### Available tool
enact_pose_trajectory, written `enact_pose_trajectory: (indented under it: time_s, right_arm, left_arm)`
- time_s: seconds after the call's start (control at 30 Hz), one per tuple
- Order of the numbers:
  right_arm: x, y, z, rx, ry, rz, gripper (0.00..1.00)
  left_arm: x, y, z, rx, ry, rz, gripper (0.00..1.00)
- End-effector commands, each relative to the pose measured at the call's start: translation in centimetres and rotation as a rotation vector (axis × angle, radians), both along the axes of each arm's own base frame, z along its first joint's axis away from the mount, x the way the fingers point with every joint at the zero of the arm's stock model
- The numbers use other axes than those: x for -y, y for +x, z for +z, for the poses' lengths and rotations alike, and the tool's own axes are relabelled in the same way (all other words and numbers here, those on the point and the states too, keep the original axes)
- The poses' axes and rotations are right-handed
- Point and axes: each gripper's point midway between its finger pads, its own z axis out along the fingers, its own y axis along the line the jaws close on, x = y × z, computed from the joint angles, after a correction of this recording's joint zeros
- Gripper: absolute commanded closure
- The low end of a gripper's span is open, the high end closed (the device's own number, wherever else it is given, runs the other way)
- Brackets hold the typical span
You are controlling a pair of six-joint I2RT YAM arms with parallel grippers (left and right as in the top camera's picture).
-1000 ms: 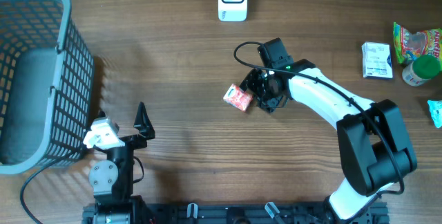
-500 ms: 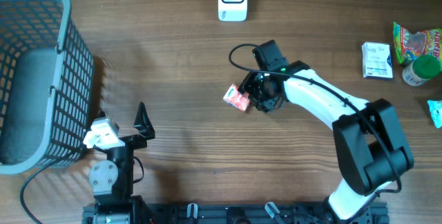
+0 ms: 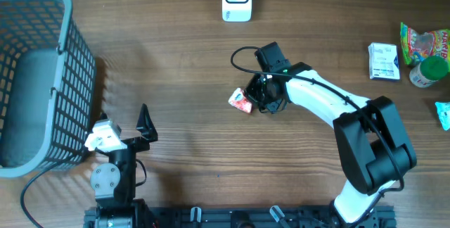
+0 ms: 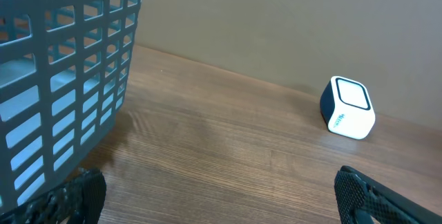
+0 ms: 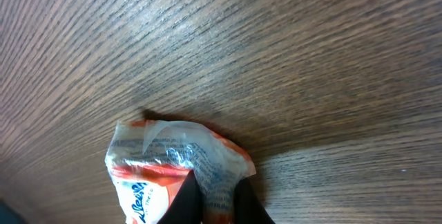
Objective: Scan the item barcode
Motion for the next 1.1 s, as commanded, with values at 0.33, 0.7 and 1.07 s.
enact_pose_trajectory:
  time_s: [0.33, 0.7, 1.07]
  right_arm:
    - [-7.3, -5.9, 12.5, -0.341, 0.850, 0.230, 0.96]
    - [-7.6, -5.3, 15.0, -0.626, 0.932, 0.029, 0.96]
    - [-7.6, -3.9, 15.8, -0.737, 0.932, -0.095, 0.96]
  left_arm:
    - [0.3, 0.0, -0.1, -0.002, -0.007, -0.014, 0.00]
    - [0.3, 0.0, -0.1, -0.002, -0.007, -0.014, 0.00]
    - [0.3, 0.0, -0.1, -0.002, -0.007, -0.014, 0.00]
